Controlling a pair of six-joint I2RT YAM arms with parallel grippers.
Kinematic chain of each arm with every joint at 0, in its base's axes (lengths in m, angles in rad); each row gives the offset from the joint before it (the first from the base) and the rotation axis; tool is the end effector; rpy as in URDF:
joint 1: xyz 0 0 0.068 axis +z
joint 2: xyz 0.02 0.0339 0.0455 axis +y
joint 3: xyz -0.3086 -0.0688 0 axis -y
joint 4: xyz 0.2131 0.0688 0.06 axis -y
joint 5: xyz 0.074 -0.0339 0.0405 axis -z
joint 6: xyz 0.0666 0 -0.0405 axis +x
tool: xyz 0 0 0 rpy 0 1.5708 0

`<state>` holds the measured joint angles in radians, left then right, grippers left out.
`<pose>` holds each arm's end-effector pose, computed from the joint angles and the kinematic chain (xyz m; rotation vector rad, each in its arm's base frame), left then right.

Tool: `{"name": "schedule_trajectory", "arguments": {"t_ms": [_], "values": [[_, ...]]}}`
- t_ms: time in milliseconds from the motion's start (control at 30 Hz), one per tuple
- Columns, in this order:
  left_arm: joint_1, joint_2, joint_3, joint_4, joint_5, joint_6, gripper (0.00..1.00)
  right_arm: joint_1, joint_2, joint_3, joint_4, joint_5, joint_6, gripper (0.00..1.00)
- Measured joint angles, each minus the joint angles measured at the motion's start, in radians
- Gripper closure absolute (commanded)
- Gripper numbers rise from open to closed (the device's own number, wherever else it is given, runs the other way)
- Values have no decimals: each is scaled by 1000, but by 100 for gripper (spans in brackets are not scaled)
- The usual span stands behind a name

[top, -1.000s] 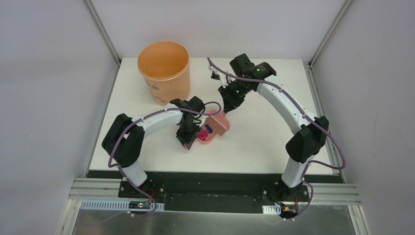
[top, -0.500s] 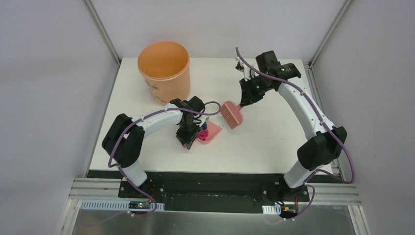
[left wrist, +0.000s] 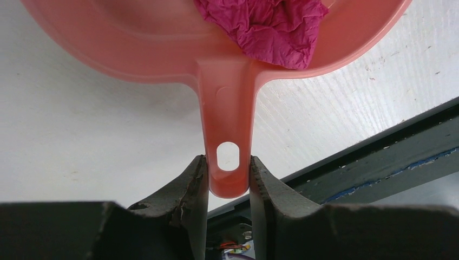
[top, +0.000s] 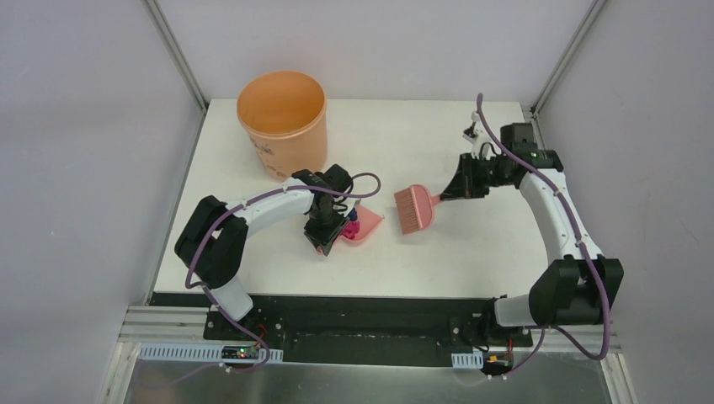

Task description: Sweep away the paper scraps from the table

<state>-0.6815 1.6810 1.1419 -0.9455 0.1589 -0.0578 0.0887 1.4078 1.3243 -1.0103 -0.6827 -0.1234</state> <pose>0.2105 -0.1844 0.2231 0.9632 2.9532 -0.2790 0.2403 0.0636 0.3484 -0.4835 2.4842 0.8850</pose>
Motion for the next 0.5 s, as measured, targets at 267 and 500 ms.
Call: {"name": "schedule_trajectory", "arguments": {"t_ms": [267, 500], "values": [[-18, -39, -2, 23, -5, -1, 100, -90, -98, -267, 126, -266, 86, 100], [-57, -63, -2, 35, -72, -19, 100, -91, -45, -309, 106, -375, 5, 100]]}}
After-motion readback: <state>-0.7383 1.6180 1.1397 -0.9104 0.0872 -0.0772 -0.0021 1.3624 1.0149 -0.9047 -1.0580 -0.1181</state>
